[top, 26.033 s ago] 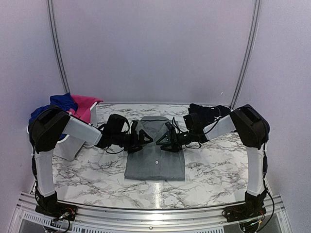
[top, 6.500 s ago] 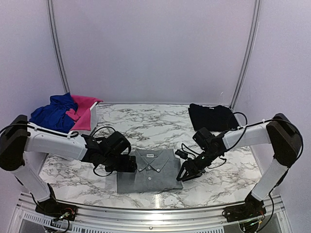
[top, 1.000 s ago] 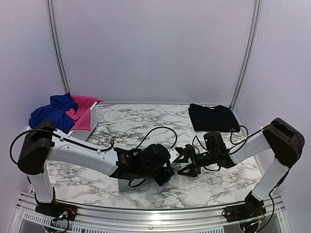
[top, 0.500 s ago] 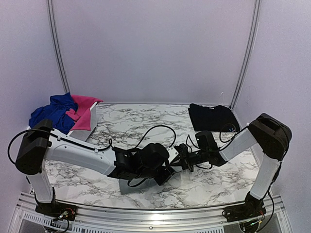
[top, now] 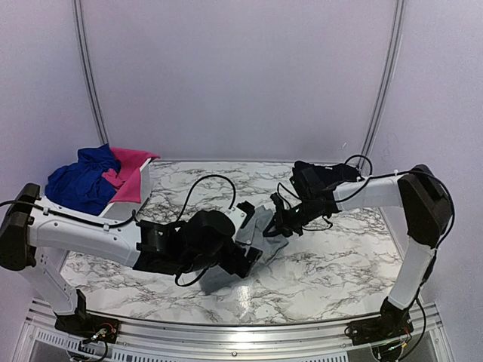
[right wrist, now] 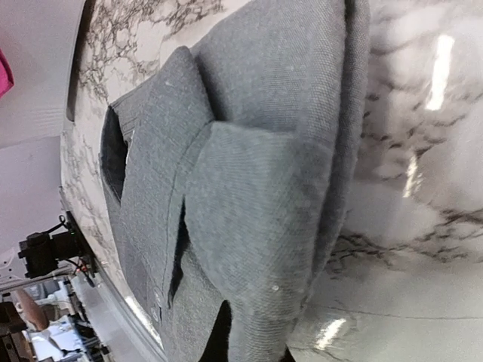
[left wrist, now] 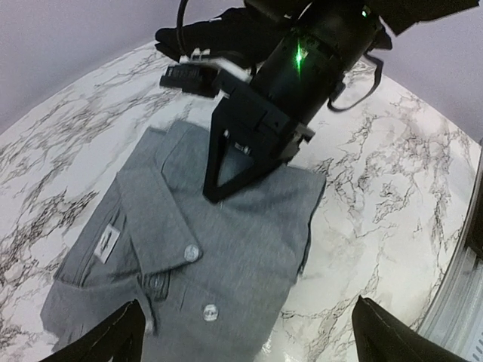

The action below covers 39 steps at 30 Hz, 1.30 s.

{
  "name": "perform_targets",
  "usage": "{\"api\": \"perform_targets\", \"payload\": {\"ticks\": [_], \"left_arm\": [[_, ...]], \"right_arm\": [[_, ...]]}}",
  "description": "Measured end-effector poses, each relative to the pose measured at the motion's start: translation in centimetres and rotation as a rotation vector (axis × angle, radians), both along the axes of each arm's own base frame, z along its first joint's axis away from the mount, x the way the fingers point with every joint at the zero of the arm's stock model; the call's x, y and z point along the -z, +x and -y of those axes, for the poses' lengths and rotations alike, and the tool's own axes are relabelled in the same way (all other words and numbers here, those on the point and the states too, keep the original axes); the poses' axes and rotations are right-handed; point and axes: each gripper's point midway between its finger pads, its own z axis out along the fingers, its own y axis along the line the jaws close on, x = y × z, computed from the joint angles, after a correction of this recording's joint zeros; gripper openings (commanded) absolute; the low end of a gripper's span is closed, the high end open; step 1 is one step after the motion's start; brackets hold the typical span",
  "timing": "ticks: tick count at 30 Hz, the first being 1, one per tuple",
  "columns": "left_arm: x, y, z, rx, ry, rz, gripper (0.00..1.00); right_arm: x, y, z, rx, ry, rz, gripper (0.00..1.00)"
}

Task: Fold and stack the mixed laundry pile
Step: Place the square-folded shirt at the corner of the board.

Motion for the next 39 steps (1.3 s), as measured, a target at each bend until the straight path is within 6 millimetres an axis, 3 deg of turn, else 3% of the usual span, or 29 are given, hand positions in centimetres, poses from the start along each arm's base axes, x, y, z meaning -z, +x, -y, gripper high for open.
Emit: {"api": "perform_targets", "payload": {"ticks": [9, 14, 22, 30, 39], "left_arm": [[1.8, -0.2, -4.5, -0.129, 0.007, -0.052, 0.99], [2.5, -0.2, -5.4, -0.155, 0.021, -0.072, 0.99], [2.8, -0.2, -5.7, -0.167, 0.031, -0.083, 0.99], [4.2, -0.5, -6.8, -0.178, 0.061, -0.102, 0.99], [4.5, -0.6, -7.1, -0.178, 0.069, -0.103, 0.99]], "right_arm": [[-3.4, 9.0, 4.6, -0.060, -0.327, 0.297, 0.00], [-4.7, 13.2, 6.5, -0.070, -0.486, 0.418, 0.00], [-7.3, 19.5, 7.7, -0.041, -0.689, 0.548, 0.00], [-12.9, 22.3, 10.4, 0.045, -0.789, 0.652, 0.00], [-14.6, 23.1, 14.2, 0.104, -0.886, 0.649, 0.00]]}}
